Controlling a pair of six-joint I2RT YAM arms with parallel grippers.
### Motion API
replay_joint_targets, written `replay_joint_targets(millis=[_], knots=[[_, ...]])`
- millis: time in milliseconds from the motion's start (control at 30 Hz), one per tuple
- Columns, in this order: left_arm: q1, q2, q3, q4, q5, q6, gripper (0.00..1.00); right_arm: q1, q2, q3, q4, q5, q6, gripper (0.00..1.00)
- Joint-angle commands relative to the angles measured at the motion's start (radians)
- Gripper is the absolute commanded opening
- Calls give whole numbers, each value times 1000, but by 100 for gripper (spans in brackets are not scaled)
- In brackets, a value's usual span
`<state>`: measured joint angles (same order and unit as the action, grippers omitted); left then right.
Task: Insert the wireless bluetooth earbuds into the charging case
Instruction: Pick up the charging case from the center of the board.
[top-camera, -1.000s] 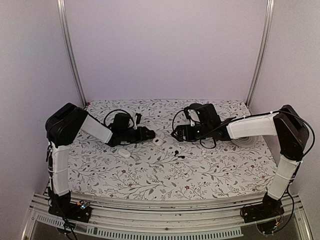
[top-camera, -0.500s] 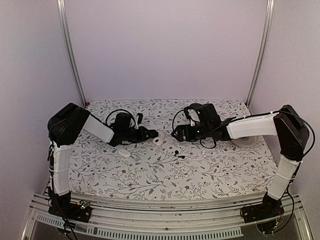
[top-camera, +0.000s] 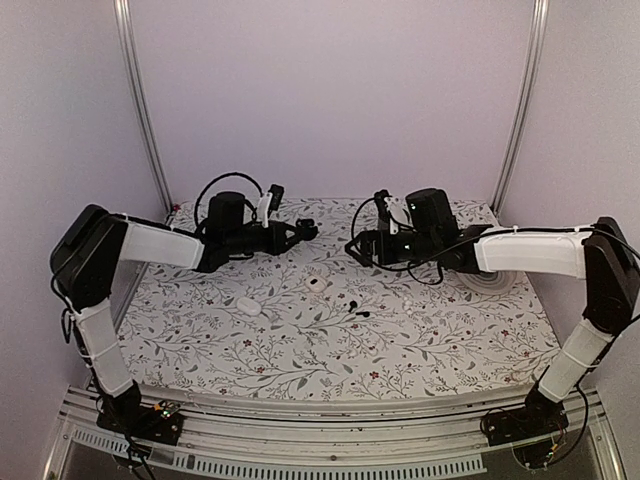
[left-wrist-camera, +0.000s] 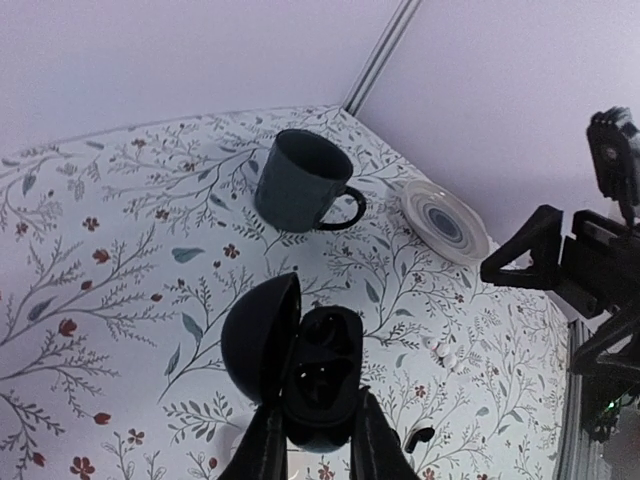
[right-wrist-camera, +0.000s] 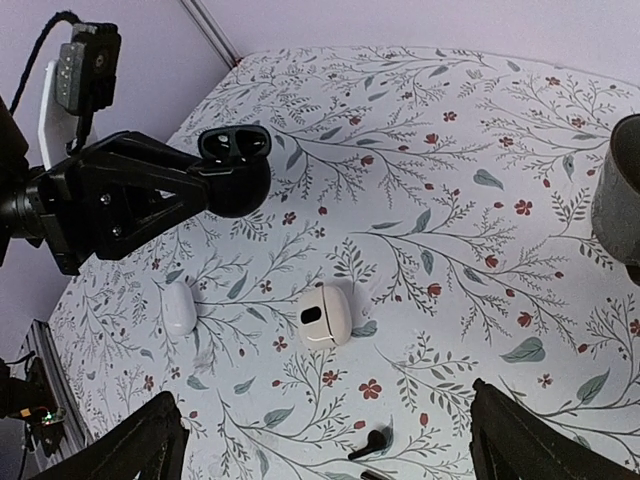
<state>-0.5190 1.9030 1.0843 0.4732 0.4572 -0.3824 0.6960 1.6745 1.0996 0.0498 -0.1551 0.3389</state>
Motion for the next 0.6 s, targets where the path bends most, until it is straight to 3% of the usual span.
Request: replay_joint_targets(millis=[0,300,567], knots=[[-38,-116,-86,45,10,160,0,7,-98,-11,-21,-86,-11,100],[-151,-262,-225,154,-73,441,0,11,-139,17,11,-288,102,100],[-192,-328,-327,286,-36,544,0,11,-142,16,-36,-304,87,99]])
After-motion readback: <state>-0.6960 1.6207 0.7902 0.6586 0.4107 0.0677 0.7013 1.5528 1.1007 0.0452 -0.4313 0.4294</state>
